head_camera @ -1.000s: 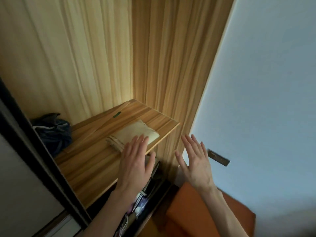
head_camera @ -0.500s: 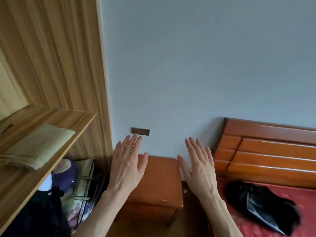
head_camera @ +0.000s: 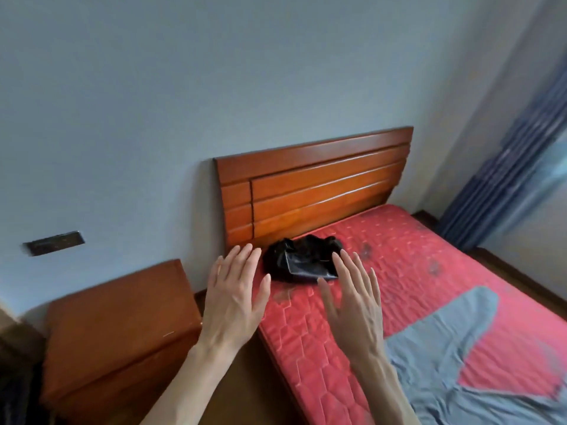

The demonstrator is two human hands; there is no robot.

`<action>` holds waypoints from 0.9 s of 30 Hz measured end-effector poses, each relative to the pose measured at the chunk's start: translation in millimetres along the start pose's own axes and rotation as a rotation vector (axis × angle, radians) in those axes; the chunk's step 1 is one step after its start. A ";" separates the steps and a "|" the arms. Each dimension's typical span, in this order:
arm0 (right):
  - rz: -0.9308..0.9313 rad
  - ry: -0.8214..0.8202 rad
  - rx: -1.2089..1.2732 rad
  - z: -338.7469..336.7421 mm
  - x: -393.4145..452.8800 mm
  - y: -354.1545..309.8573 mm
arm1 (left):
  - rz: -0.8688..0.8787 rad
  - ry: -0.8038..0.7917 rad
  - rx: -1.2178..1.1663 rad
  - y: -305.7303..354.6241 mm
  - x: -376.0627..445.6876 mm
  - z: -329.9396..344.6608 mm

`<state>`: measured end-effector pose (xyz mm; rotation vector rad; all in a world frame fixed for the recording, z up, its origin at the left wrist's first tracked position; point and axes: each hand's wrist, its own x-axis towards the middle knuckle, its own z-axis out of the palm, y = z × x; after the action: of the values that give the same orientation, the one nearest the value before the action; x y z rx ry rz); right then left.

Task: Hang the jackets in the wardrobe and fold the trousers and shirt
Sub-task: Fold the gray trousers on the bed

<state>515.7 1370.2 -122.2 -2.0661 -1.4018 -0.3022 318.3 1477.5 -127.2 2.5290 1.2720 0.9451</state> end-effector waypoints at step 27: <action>0.681 0.193 -0.320 -124.0 -134.4 273.8 | 0.699 -0.448 -0.328 293.1 17.1 260.9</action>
<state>725.0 1125.8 -191.7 -2.5492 -0.5027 -0.4349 678.3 1342.4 -207.5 2.7024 0.0859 0.5493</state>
